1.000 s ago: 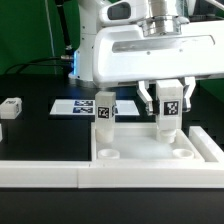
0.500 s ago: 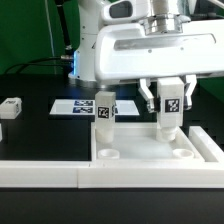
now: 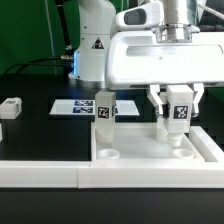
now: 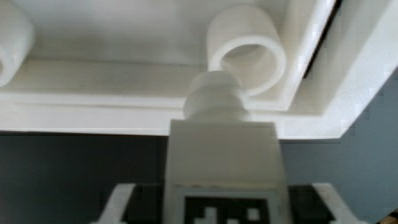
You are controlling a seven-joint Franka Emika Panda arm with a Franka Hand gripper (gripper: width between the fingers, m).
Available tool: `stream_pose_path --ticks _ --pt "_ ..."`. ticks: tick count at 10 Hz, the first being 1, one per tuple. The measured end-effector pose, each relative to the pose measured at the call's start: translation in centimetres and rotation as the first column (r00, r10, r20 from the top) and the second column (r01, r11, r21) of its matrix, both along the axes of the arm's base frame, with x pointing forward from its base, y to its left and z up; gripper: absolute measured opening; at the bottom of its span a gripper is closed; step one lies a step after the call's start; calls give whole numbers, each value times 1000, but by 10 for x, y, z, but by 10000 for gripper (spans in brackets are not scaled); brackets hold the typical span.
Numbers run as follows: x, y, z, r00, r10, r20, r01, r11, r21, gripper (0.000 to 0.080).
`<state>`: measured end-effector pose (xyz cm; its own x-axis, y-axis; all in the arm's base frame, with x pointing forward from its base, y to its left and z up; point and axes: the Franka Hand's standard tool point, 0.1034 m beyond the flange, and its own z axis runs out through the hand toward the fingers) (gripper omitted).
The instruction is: Assemble square table
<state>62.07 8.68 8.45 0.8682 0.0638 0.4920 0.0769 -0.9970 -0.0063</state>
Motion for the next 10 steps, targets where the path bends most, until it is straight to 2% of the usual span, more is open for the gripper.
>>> stream_pose_path --ticks 2,5,10 --pt "-5 13 -12 1000 10 -11 -10 1000 4 287" --pt "1 16 -13 1000 13 11 -13 1000 2 287" --pt "-3 13 -28 1000 11 1 -11 1000 -6 287"
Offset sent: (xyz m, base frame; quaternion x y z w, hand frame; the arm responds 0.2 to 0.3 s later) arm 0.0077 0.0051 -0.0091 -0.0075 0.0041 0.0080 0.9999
